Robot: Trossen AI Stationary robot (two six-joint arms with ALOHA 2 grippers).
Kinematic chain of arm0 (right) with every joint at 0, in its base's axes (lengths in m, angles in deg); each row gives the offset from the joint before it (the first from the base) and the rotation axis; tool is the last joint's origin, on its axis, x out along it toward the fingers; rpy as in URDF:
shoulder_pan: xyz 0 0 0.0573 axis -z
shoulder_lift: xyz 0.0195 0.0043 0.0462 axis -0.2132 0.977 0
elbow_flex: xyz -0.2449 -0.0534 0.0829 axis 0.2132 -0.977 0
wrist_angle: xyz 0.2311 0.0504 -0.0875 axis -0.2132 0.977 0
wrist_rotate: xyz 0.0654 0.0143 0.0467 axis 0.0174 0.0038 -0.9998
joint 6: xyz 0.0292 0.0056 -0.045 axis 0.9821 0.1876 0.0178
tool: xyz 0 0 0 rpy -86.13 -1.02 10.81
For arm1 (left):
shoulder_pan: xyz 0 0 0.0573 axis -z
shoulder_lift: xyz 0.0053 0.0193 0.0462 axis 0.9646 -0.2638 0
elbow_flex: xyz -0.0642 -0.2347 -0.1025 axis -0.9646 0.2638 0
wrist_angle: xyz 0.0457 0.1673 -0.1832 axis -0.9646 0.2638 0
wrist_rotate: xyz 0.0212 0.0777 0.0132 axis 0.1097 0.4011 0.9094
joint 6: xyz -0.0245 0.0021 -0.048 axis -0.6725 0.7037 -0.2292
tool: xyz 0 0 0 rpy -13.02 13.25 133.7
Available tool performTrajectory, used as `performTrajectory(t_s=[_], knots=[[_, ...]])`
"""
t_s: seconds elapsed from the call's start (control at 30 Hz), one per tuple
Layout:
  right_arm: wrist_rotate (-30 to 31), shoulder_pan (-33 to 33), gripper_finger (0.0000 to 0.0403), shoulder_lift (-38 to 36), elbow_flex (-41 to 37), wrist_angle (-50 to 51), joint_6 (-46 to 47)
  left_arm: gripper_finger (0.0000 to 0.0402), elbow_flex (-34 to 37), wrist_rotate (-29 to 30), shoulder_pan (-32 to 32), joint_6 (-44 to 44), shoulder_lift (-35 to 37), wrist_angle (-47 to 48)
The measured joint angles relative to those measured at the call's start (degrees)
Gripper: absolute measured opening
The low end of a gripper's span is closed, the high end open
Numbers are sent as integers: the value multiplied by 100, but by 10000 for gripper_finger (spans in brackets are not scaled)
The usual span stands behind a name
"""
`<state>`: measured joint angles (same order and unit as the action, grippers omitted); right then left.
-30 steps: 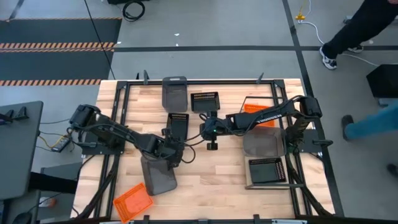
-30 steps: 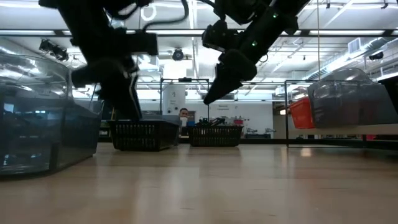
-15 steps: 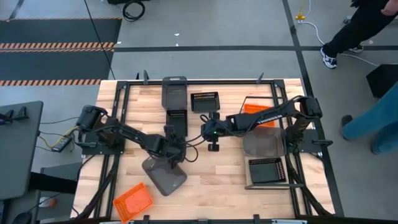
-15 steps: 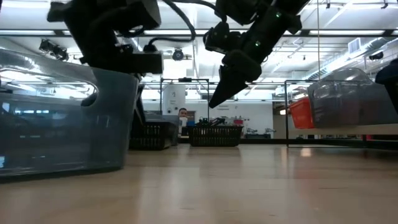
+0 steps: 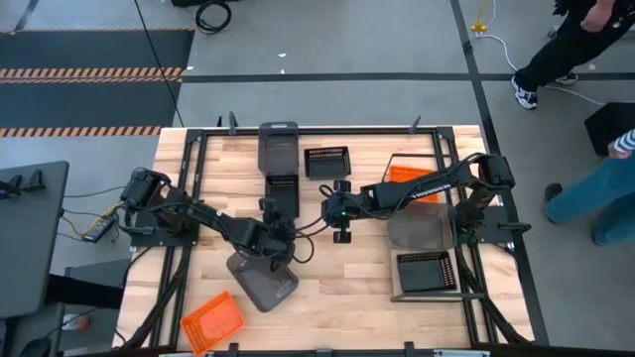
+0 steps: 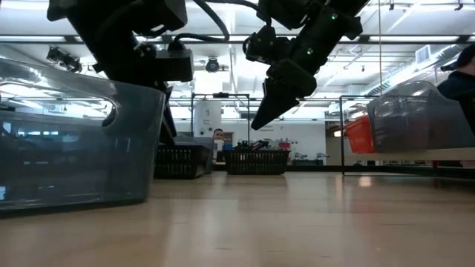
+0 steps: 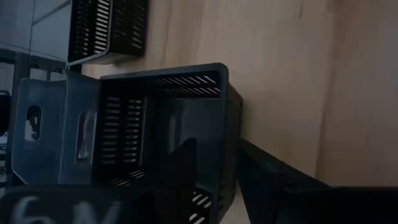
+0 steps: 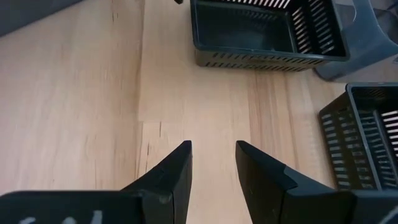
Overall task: Stack baskets on shelf by color
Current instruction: Stack bottom black bin on top of the black bin on the shelf
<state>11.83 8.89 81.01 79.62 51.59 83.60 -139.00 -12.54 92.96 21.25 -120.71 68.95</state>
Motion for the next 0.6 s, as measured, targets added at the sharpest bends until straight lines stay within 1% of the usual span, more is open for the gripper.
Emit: performTrajectory(t_s=[0.1,0.17,0.23,0.37,0.6], knots=[[2,0,130,0,0,-2,-1,117,0,10,-106,1,0,-9],[2,0,130,0,0,-2,-3,117,0,-119,-235,-2,0,-37],[2,0,130,-2,0,-4,-3,117,0,-406,-395,-12,0,-70],[4,2,130,-5,0,-6,-3,117,0,-1162,-649,-18,-20,-283],[4,0,130,-7,0,9,-10,117,9,-1266,-723,-22,-165,-330]])
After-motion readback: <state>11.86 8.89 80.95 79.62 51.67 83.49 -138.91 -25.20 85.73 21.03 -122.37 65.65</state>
